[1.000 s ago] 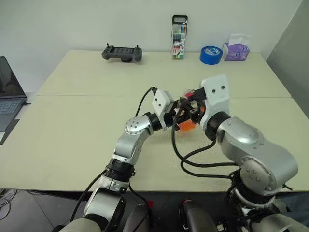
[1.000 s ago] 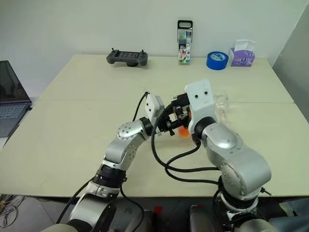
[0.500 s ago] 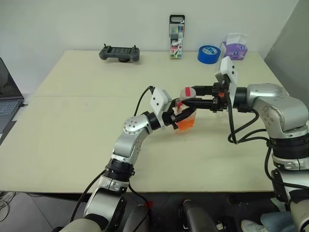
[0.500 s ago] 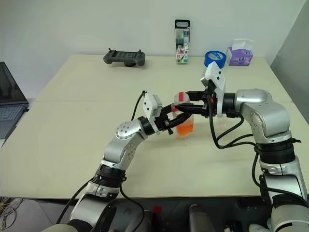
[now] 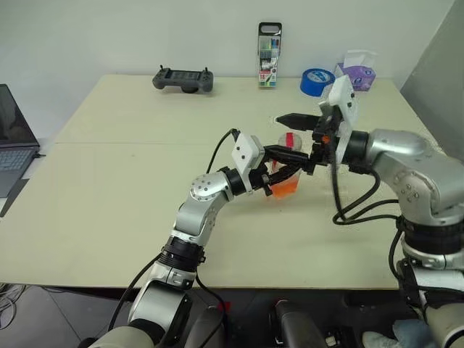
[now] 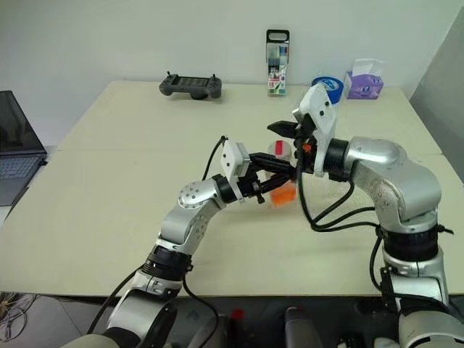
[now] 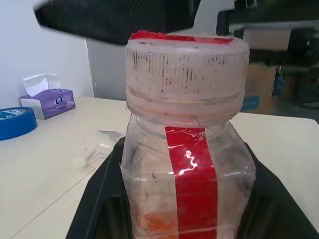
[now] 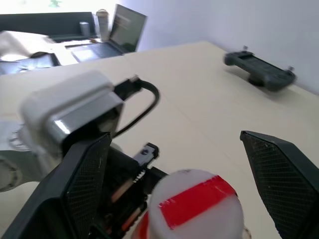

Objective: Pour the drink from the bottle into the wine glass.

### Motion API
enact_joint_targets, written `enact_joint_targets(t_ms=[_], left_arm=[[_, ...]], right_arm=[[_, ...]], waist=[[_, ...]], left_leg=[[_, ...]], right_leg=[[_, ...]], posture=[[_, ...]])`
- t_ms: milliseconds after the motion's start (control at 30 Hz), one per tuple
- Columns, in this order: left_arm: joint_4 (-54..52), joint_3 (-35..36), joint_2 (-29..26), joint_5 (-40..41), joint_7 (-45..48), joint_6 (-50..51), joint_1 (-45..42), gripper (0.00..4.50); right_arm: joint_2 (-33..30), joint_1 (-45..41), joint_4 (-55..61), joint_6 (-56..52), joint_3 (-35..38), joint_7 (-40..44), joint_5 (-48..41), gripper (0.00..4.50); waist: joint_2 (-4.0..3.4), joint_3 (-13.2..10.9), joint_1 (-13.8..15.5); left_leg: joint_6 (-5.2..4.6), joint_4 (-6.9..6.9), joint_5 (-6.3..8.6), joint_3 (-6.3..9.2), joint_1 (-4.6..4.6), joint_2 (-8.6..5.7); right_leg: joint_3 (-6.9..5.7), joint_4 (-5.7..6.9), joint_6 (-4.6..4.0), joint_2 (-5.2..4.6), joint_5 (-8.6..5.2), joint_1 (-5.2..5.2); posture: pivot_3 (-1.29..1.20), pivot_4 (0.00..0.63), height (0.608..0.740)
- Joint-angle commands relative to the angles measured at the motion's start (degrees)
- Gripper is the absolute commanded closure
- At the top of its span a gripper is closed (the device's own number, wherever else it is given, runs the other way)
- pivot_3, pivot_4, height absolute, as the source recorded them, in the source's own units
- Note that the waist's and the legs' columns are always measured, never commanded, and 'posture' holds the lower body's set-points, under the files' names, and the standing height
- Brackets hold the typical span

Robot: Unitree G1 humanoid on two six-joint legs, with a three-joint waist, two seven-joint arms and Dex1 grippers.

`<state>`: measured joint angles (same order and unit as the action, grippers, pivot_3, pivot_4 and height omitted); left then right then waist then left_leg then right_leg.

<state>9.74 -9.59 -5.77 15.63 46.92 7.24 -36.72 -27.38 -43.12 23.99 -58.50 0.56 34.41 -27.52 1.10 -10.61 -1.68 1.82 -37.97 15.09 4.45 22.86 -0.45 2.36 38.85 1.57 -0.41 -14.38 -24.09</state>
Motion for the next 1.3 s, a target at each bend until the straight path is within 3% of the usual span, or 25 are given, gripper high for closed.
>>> enact_joint_targets(t_ms=[33, 200, 467, 667, 933, 1300], left_arm=[[-1.2, 0.1, 0.6, 0.5, 0.3, -1.4, -1.8, 2.65], [-0.7, 0.1, 0.8, 0.5, 0.5, -1.7, -1.9, 2.65], [-0.2, 0.1, 1.0, 0.3, 0.4, -2.2, -2.0, 2.65], [0.2, 0.3, 0.9, 0.1, 0.4, -2.4, -2.0, 2.65], [0.4, 0.6, 0.6, -0.1, 0.3, -2.6, -1.9, 2.66], [1.3, 0.5, 0.3, -0.2, 0.5, -2.7, -2.5, 2.66]], right_arm=[[2.7, 1.8, 7.6, -4.5, 1.4, -9.3, 1.7, 0.08], [10.6, 4.0, 11.6, -7.3, 3.4, -21.4, 4.6, 0.08], [15.6, 2.6, 13.6, -7.8, 2.1, -28.9, 7.3, 0.08], [14.5, 2.9, 14.0, -10.5, 2.0, -31.0, 8.2, 0.08], [10.6, 4.9, 18.2, -14.6, 8.1, -28.4, 5.7, 0.08], [8.2, 7.3, 22.7, -17.6, 10.2, -26.3, 1.4, 0.08]], waist=[[0.00, 0.0, 0.0], [-0.01, 0.0, -0.1], [-0.01, 0.0, -0.1], [-0.02, 0.0, -0.1], [-0.02, 0.0, -0.1], [-0.02, 0.0, -0.1]], left_leg=[[0.01, 0.00, 0.00, -0.01, 0.00, 0.00], [0.01, 0.01, -0.01, -0.02, -0.01, 0.00], [0.01, 0.01, -0.01, -0.04, -0.01, -0.01], [0.00, 0.01, -0.01, -0.02, 0.00, -0.01], [0.00, 0.01, -0.01, -0.03, 0.00, -0.01], [-0.01, 0.02, -0.01, -0.04, -0.01, 0.00]], right_leg=[[0.01, 0.02, 0.00, 0.00, 0.00, 0.00], [0.02, 0.01, 0.01, 0.04, 0.00, -0.01], [0.02, 0.01, 0.00, 0.04, 0.00, -0.01], [0.00, 0.02, 0.00, 0.06, 0.00, -0.01], [0.01, 0.01, 0.01, 0.06, 0.00, 0.00], [0.01, 0.01, 0.01, 0.11, -0.01, 0.00]], posture=[[0.00, 0.150, 0.740], [0.00, 0.150, 0.740], [0.00, 0.150, 0.740], [0.00, 0.150, 0.740], [0.00, 0.150, 0.740], [0.00, 0.150, 0.740]])
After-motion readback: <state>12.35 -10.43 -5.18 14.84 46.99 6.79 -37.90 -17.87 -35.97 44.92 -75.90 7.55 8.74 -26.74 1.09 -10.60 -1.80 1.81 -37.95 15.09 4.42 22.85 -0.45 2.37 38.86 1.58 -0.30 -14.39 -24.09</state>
